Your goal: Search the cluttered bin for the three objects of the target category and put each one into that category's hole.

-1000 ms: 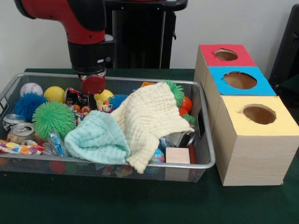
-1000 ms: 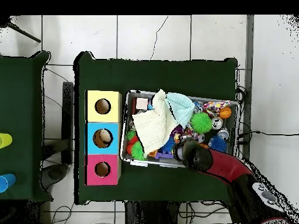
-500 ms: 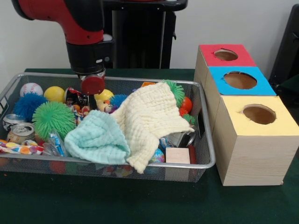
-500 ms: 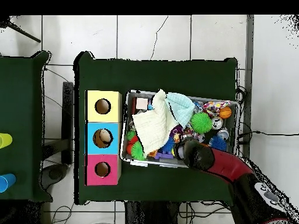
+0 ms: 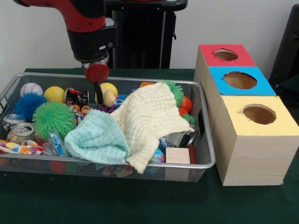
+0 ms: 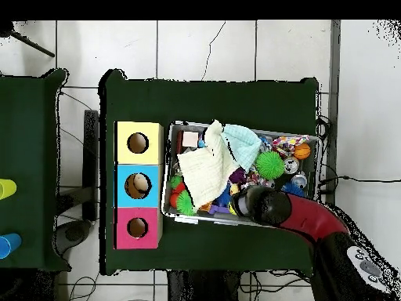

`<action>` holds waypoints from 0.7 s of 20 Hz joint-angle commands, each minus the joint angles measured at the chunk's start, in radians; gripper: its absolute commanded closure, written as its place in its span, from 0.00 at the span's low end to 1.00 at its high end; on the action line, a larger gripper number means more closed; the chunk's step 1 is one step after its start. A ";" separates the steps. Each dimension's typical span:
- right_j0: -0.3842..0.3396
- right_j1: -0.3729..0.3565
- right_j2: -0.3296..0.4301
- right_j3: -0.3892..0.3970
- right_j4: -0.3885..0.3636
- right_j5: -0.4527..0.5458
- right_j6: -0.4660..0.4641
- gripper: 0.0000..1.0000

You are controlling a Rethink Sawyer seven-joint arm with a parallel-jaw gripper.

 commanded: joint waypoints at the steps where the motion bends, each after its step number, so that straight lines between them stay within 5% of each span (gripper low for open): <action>1: 0.015 -0.013 0.102 -0.005 0.049 0.152 -0.080 0.00; 13: -0.003 0.019 0.144 -0.012 0.055 0.099 -0.085 0.00; 14: -0.005 0.020 0.146 -0.012 0.050 0.091 -0.088 1.00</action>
